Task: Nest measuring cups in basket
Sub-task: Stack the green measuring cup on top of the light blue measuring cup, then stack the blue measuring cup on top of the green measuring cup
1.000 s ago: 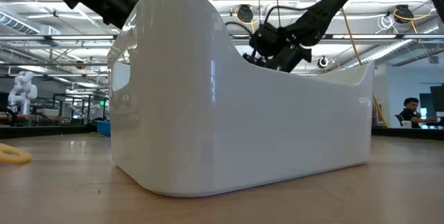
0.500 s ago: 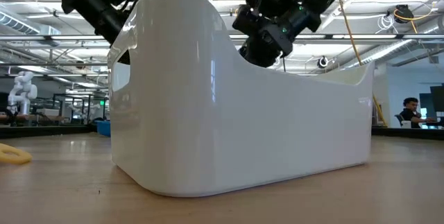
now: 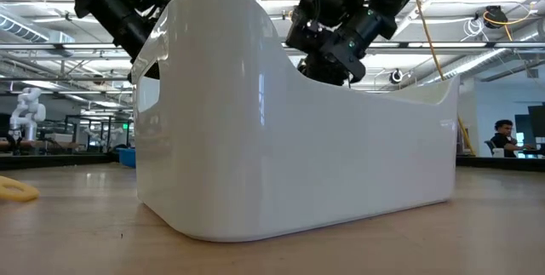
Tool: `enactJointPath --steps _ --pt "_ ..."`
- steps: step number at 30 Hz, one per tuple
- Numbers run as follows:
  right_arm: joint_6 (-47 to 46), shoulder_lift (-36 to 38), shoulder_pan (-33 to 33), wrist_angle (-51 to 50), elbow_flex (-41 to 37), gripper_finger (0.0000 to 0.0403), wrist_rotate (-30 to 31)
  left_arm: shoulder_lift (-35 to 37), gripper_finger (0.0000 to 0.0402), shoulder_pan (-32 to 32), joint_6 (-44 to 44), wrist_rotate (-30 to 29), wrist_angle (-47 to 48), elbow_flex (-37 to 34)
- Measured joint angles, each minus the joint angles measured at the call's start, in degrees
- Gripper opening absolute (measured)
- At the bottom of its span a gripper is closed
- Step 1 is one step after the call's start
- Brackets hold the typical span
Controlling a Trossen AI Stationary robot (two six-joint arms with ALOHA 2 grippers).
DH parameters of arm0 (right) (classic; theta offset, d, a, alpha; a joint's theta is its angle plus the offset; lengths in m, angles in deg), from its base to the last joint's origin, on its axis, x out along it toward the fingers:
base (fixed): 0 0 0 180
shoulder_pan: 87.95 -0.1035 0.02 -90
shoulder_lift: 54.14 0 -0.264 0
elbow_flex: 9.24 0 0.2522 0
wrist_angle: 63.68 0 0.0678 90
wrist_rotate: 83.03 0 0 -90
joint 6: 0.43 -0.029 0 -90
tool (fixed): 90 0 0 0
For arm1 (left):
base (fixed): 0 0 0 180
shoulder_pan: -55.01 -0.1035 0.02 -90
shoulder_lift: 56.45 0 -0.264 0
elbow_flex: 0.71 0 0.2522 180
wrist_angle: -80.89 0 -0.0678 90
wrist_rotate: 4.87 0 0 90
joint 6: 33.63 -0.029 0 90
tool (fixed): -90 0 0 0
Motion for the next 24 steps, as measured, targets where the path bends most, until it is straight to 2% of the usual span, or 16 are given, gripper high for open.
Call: enactJointPath --steps 8,15,20,24 --pt "0.17 -2.43 -0.09 0.99 -0.02 0.0153 0.0 0.0 0.015 0.0 0.12 0.09 0.02 0.0" --pt "-0.06 -1.99 -0.05 1.39 0.0 0.0199 -1.31 0.0 0.015 -0.35 0.91 0.07 1.31 0.0" --pt "-0.42 -1.72 0.15 0.71 0.0 0.0241 -1.56 0.0 0.015 -2.63 4.63 0.4 8.5 0.01" --pt "-0.39 0.07 1.05 0.29 -0.01 0.0256 -1.56 -0.17 0.015 -5.78 8.24 1.11 17.07 1.13"
